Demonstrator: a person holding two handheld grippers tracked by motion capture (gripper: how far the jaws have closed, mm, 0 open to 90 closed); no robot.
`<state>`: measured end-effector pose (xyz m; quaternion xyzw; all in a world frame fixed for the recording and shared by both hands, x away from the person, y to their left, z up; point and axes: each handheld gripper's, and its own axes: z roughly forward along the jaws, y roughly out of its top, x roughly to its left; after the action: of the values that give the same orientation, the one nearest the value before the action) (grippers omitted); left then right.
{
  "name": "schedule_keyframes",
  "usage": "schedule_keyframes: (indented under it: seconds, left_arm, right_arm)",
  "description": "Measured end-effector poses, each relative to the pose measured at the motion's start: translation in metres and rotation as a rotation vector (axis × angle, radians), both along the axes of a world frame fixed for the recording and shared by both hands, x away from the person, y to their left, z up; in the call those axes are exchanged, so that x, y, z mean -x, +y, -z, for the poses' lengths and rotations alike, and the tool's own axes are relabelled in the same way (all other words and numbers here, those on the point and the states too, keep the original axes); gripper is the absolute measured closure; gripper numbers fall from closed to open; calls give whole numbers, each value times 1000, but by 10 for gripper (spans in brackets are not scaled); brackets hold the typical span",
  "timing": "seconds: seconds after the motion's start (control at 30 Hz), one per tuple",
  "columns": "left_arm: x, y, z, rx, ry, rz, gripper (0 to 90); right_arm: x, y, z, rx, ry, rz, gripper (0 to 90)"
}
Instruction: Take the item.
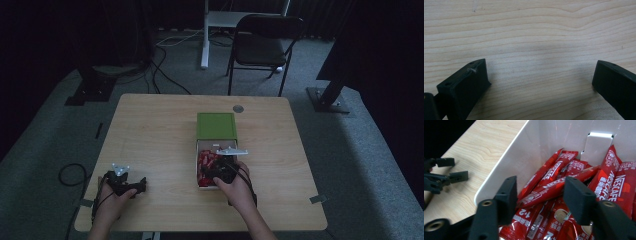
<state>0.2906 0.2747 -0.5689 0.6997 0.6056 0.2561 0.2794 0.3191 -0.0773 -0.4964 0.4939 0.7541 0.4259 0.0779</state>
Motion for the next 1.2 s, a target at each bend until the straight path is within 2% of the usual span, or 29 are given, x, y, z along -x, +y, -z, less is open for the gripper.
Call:
schedule_keyframes:
  seconds: [0.03,0.07,0.1,0.13,0.17,0.2,0.27,0.47,0.57,0.7,0.83,1.2]
  left_arm:
    - [0,0,0,0,0,0,10]
    - [0,0,0,0,0,0,10]
    - [0,0,0,0,0,0,10]
    - [0,0,0,0,0,0,10]
    - [0,0,0,0,0,0,10]
    - [0,0,0,0,0,0,10]
    - [0,0,0,0,0,0,10]
    - [0,0,0,0,0,0,10]
    - [0,0,0,0,0,0,10]
    - [0,0,0,0,0,0,10]
    - [0,0,0,0,0,0,10]
    - [0,0,0,0,0,0,10]
  right_arm:
    - [0,-1,-1,-7,13,0,543]
    - [0,-1,-1,-7,13,0,543]
    - [1,-2,-3,-11,20,-8,643]
    - [1,-2,-3,-11,20,-8,643]
    - [1,-4,-3,3,24,-9,755]
    - [1,-4,-3,3,24,-9,755]
    - [2,-7,-3,0,37,-12,849]
    - [4,-12,-5,0,49,-35,890]
    - [7,-14,-7,-27,51,-59,892]
    - [9,-17,-11,-32,48,-77,893]
    - [12,-19,-15,-25,23,-91,894]
    - [26,-26,-33,-73,-25,-139,896]
